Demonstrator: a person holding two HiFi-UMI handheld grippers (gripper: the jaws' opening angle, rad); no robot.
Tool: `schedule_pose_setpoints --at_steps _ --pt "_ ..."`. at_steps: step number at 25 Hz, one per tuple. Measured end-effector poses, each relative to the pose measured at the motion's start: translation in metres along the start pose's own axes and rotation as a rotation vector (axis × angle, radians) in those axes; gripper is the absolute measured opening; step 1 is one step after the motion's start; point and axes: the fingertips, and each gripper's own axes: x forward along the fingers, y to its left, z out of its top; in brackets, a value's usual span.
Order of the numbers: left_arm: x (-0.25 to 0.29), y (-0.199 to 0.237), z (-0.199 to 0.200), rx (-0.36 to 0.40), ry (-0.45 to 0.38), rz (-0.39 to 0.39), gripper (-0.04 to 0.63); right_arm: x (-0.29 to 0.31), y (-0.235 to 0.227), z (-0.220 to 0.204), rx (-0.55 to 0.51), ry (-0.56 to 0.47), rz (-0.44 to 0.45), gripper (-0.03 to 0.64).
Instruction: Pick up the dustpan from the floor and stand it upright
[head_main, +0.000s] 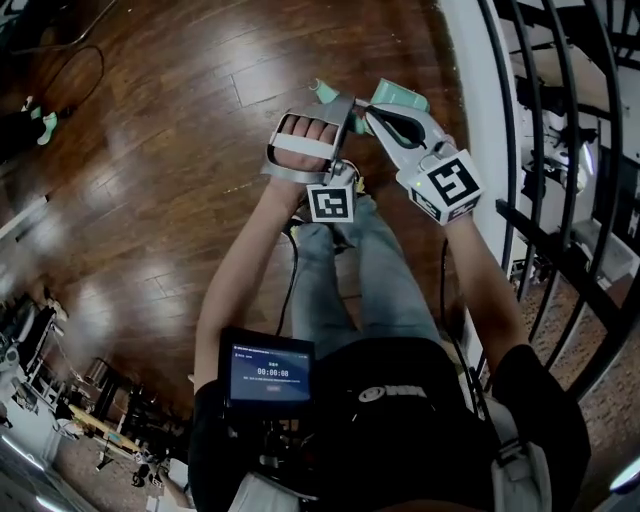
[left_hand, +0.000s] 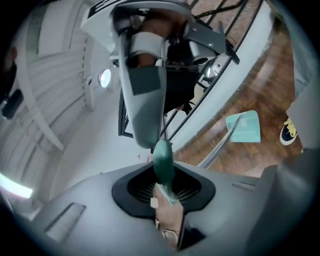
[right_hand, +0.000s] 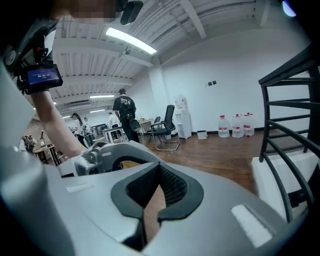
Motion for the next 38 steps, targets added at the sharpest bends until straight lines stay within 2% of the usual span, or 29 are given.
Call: schedule_pose_setpoints --at_steps 3,7,10,15,18,20,27,29,33,35,38 --pt "-0.002 -0.001 0.038 0.081 -0.063 0.082 0.098 -0.022 -0.016 -0.011 0.023 -0.008 -0.064 0.003" --pt "-0.008 -0.008 0.079 0.116 -0.137 0.130 0.095 -0.054 -0.027 -0.023 0.040 -0.019 -0.109 0.003" --pt "-0.012 -0.008 0.084 0.128 -0.170 0.134 0.095 -0.063 -0.026 -0.022 0.029 -0.028 -0.131 0.003" --pt "-0.012 -0.006 0.084 0.163 -0.217 0.138 0.094 -0.076 -0.035 -0.016 -0.012 -0.008 -0.273 0.003" --pt "-0.017 -0.003 0.084 0.183 -0.263 0.141 0.092 -0.087 -0.023 0.001 -0.011 -0.019 -0.330 0.003" --pt "-0.021 -0.002 0.099 0.202 -0.292 0.142 0.092 -0.107 -0.018 0.005 -0.007 -0.026 -0.366 0.003" --pt "-0.055 -0.066 0.226 0.351 -0.433 0.107 0.086 -0.230 -0.013 -0.060 0.040 -0.041 -0.475 0.003" --pt "-0.055 -0.096 0.236 0.373 -0.444 0.088 0.084 -0.236 -0.016 -0.086 0.055 -0.052 -0.492 0.003" --pt "-0.046 -0.177 0.220 0.448 -0.499 0.067 0.081 -0.203 -0.027 -0.150 0.100 -0.099 -0.518 0.003" --pt "-0.060 -0.175 0.226 0.469 -0.543 0.056 0.077 -0.207 -0.022 -0.138 0.106 -0.101 -0.529 0.003" --pt "-0.099 -0.141 0.278 0.489 -0.602 0.033 0.077 -0.266 -0.012 -0.096 0.111 -0.094 -0.549 0.003"
